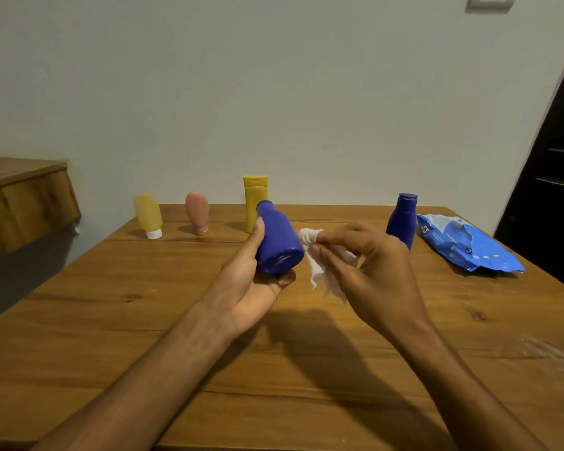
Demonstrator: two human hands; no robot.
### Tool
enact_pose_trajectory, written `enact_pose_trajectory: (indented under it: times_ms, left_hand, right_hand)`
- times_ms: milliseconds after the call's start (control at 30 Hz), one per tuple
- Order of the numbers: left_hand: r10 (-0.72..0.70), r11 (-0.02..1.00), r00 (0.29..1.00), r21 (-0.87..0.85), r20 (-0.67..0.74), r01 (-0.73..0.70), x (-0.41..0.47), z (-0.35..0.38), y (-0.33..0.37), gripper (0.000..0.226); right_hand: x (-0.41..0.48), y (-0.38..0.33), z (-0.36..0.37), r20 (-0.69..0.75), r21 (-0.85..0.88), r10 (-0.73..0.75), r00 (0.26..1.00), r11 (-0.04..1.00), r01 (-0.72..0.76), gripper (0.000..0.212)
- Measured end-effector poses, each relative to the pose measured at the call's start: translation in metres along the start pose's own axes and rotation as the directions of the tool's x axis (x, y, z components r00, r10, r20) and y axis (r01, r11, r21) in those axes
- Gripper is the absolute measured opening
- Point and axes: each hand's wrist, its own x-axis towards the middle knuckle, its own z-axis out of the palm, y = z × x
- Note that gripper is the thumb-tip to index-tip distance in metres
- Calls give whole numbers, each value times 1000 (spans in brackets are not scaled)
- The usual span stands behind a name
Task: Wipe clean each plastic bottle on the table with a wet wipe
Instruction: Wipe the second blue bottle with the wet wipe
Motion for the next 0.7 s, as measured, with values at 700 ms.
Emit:
enact_pose_trajectory:
  times_ms: [700]
  left_hand:
    - [-110, 993, 993, -45, -54, 107, 1, -3, -7, 49]
  right_hand:
    - [-23, -3, 32, -193, -276, -382, 904, 905, 323, 25]
